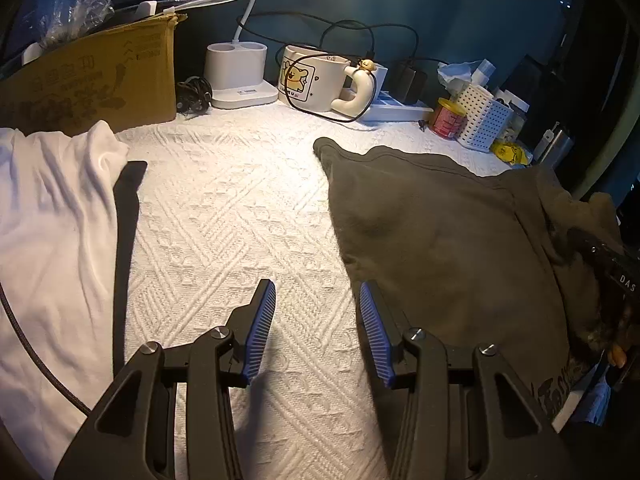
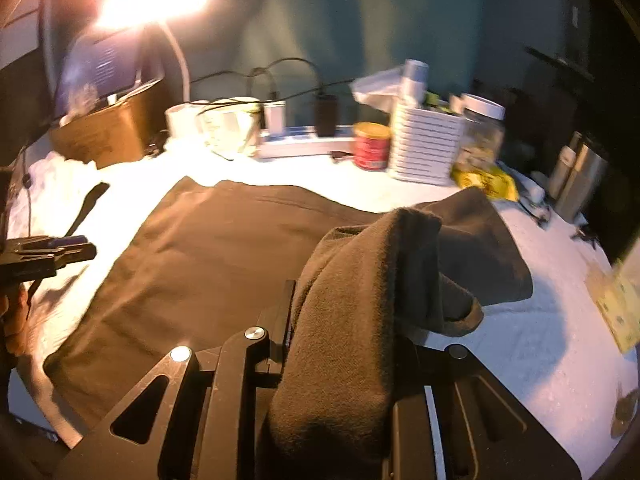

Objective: Fold small clothes
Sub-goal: 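Fold the gripped side over onto the shirt with the right gripper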

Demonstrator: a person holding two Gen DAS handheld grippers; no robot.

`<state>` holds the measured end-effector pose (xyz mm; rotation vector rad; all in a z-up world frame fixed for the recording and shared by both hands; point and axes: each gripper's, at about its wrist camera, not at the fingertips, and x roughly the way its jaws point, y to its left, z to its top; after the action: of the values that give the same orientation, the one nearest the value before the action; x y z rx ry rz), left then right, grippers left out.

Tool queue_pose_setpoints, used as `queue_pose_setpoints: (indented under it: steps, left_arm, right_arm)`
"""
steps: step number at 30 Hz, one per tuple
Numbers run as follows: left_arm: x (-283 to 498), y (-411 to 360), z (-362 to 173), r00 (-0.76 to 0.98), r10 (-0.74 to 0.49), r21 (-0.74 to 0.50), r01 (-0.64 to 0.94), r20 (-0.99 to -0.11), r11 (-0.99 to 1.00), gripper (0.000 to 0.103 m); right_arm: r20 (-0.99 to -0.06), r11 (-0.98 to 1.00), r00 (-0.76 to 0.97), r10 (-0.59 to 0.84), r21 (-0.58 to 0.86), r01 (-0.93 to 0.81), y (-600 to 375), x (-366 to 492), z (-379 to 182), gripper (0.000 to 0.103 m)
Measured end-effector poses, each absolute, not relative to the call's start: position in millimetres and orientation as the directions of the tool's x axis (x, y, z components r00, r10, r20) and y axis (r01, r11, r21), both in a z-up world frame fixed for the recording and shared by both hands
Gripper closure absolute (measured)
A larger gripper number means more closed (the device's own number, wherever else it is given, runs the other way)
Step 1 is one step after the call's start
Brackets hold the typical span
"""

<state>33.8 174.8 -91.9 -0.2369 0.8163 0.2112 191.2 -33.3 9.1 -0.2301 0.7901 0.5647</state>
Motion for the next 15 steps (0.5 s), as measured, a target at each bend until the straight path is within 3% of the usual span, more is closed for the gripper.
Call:
queue_pose_setpoints:
  steps: [15]
  left_arm:
    - [20,191,-90,0.672,0.113,-0.134,-0.304,-0.732,0.943,0.059]
  right_arm:
    - [-0.784,0.705,0.436,0.442,0.003,-0.710,50,157,-18,0.082]
